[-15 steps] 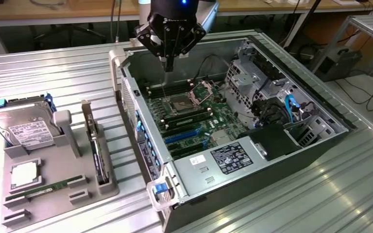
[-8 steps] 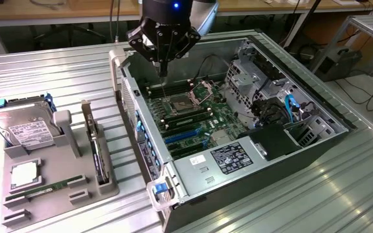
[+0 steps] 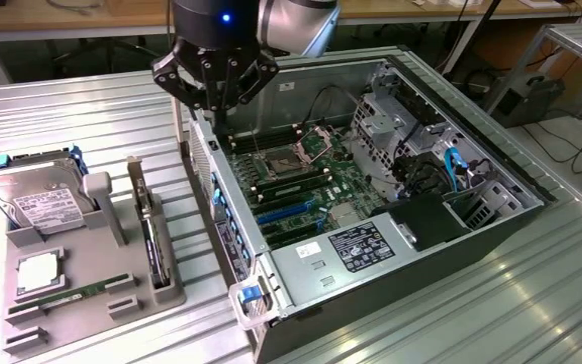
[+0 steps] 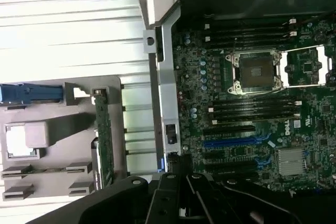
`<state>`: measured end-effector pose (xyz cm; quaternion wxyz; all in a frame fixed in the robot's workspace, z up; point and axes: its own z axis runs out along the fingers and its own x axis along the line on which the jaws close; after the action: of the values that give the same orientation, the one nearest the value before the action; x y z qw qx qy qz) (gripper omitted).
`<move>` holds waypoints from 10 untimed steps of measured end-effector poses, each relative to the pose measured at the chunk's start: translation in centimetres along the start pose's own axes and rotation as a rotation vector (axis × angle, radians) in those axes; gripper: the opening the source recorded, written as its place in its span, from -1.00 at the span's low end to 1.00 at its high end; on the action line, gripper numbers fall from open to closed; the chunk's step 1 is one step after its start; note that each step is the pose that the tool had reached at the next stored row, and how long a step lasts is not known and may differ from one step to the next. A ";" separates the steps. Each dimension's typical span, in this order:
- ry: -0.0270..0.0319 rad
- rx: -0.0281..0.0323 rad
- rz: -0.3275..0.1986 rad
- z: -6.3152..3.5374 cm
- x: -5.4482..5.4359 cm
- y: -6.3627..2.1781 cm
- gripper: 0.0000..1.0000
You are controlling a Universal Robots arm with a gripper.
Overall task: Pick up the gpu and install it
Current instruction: 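Reach for the gpu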
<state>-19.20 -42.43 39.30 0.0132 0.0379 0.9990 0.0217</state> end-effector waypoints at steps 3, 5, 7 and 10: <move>-0.0001 -0.0001 0.000 0.09 1.4 -0.20 -0.79; -0.0001 0.0002 0.000 0.23 2.4 -0.30 -0.79; -0.0001 0.0004 0.000 0.38 3.3 -0.39 -0.79; -0.0002 0.0013 0.000 0.64 4.9 -0.53 -0.79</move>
<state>-24.08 -42.57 38.52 0.0132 0.0378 0.9990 0.0210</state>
